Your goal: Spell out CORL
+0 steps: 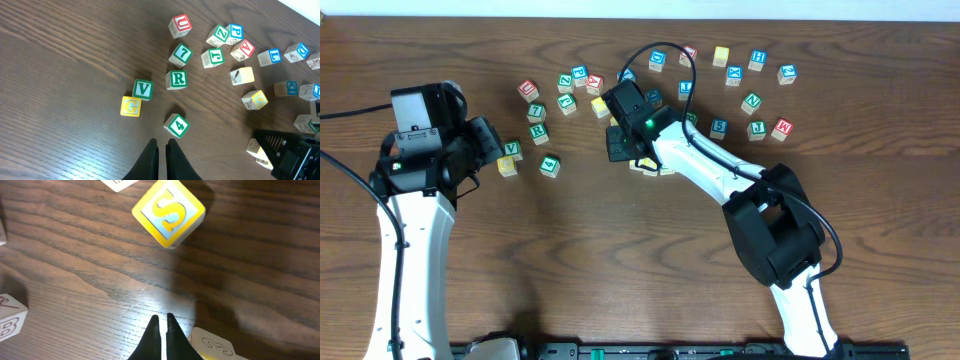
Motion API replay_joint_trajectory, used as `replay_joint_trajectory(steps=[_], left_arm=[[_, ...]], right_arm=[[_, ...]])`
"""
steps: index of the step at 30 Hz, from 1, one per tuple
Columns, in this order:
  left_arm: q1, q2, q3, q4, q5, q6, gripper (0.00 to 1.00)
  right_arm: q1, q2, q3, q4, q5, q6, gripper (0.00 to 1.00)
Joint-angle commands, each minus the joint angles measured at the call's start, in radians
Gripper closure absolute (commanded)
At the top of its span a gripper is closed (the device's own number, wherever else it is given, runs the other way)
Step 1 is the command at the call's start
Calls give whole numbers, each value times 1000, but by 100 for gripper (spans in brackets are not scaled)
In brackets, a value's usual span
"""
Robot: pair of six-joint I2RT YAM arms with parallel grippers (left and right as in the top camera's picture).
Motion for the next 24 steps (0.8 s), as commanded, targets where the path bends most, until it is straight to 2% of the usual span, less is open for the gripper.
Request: replay_joint_trajectory(steps=[1,7,14,24], left_arm=[[5,7,10,-3,-14,13,92],[5,7,10,-3,-14,13,92],[5,7,10,-3,-14,13,93],[5,7,10,-3,-14,13,92]], right_arm=[[-3,-35,24,-22,0,-43,99],[-3,-62,24,-125,-78,-141,98],[6,-61,19,-252,-97,-167,99],[1,-64,24,-226,-97,-175,99]])
